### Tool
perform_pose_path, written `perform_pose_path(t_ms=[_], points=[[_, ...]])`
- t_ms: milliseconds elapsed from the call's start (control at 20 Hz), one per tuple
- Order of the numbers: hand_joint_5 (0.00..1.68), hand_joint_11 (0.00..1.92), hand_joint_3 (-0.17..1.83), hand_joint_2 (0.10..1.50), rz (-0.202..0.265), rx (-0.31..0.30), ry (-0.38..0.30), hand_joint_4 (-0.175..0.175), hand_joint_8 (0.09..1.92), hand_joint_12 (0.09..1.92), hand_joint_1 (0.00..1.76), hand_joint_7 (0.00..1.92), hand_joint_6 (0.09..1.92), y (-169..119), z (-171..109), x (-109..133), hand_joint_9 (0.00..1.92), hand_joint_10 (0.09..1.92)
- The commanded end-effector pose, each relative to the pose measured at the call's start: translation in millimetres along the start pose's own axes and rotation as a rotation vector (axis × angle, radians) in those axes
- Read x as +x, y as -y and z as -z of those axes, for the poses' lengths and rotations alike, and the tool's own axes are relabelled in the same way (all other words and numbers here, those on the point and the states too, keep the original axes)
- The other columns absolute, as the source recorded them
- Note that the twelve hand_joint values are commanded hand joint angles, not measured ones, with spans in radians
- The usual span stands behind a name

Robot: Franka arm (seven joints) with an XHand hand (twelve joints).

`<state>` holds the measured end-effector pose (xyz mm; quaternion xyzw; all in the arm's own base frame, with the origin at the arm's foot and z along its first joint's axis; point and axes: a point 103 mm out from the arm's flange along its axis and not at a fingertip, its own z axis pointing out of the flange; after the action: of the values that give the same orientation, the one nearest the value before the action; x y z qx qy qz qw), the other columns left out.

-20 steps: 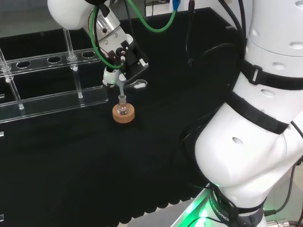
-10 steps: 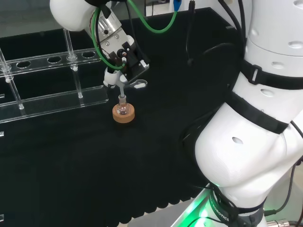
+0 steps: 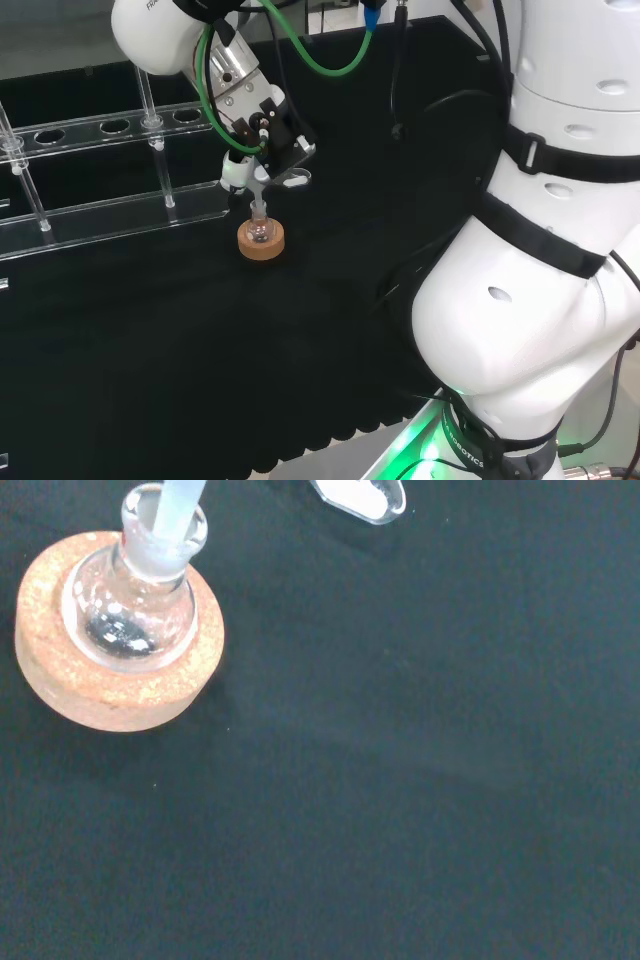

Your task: Place the funnel on the round-bottom flask.

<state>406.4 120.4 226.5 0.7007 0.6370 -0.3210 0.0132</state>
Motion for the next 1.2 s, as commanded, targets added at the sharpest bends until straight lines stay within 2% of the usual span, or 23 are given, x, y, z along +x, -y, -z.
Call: perform_pose_path(t_ms=[50,1200], points=[[0.45,0.61,0.49,0.82,0.003,0.007,-0.003,-0.101,0.89,1.25,0.64,0.62,0.54,-3,-6,2,0.96,0.80],[0.45,0.59,0.49,0.82,0.014,0.014,-0.001,-0.099,0.88,1.25,0.64,0.53,0.52,-8,-20,14,0.83,0.76]])
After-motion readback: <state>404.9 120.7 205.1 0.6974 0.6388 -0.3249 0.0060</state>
